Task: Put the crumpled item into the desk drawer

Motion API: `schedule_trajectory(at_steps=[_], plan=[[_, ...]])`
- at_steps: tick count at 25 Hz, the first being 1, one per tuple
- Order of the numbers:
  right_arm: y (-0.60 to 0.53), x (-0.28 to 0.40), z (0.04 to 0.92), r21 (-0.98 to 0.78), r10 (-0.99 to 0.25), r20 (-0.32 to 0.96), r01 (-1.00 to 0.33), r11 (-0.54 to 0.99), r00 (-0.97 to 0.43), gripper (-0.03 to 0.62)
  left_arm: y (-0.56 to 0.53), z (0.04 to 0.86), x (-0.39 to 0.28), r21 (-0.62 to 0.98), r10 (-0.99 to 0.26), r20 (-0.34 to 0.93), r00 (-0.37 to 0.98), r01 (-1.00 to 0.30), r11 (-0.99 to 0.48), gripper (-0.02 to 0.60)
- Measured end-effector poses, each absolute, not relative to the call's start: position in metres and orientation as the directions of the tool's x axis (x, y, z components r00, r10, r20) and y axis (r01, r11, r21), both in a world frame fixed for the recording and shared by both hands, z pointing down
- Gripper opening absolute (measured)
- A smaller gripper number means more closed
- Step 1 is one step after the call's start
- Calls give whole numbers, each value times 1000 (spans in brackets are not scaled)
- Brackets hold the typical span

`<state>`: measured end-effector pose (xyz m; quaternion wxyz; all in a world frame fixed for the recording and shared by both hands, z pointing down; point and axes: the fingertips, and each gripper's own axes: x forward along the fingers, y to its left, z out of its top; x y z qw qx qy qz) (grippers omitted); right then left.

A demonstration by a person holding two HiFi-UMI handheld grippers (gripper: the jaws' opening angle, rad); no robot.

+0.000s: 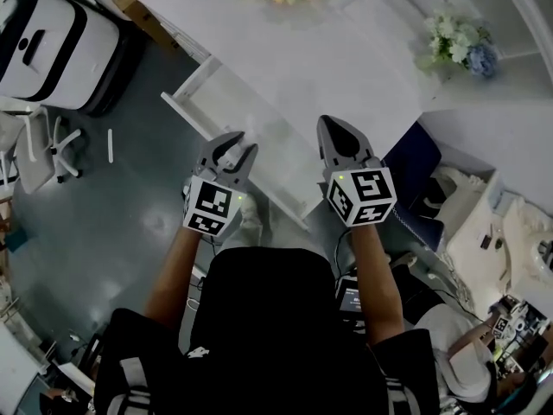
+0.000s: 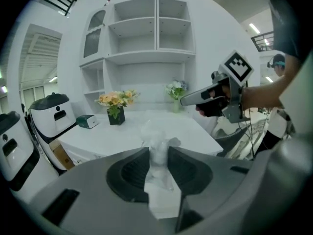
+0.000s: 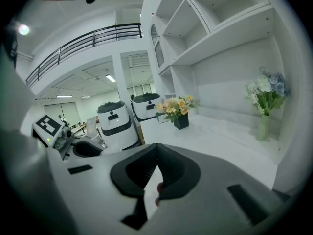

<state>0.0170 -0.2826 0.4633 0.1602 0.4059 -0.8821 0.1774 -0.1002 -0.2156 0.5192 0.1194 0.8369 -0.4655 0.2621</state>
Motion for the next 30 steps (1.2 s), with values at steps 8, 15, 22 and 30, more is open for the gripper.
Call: schedule_trajectory(at_steps=[8,15,22,30], plan=[[-283,24,488,-195,-636,466,-773,603,-615,-3,-210,556,-86,-112,-627,639,446,-753,-649,106],[-284,30,508,-216,-623,490,-777,591,-610,-3,-202,599,-71,-38,-465,740,486,-660,-750,106],[-283,30,526,-224,-609,510,-778,587,-607,-3,-203,632,-64,-8,-375,790,486,-603,-798,106],[-273,35,548,-244,-587,539,-780,577,-603,-3,-204,658,-57,-6,-293,840,458,-532,-847,106]])
